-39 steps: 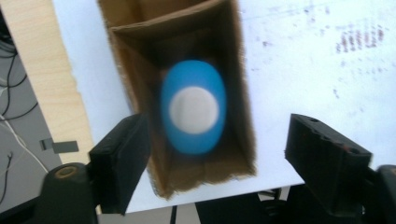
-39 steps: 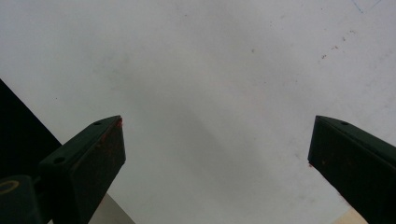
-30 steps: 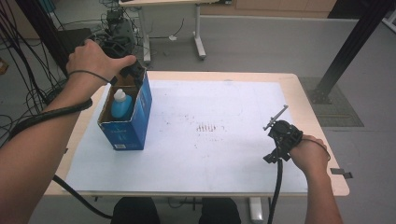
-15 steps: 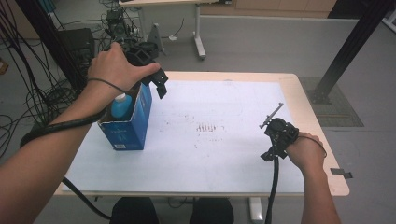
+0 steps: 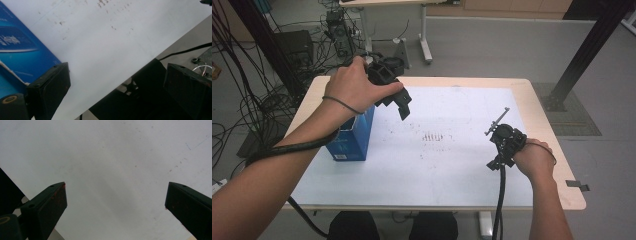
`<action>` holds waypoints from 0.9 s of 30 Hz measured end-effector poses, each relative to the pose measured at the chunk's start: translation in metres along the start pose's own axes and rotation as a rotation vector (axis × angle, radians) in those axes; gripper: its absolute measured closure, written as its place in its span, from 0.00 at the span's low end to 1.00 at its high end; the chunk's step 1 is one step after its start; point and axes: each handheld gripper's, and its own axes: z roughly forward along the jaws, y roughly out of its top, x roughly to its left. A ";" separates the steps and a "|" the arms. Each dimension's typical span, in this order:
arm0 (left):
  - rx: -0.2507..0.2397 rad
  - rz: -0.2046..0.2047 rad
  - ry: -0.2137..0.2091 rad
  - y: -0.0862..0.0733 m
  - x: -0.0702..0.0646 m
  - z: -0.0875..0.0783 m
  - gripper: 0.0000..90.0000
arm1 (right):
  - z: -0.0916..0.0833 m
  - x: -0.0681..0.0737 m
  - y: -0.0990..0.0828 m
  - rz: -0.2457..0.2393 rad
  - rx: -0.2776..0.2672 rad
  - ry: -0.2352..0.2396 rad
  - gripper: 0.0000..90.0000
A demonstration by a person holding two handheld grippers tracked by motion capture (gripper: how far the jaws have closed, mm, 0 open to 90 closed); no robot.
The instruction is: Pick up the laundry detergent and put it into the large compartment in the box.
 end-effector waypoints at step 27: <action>0.022 0.038 -0.003 0.007 -0.008 0.011 0.07 | 0.003 0.001 0.000 -0.007 -0.007 0.003 0.04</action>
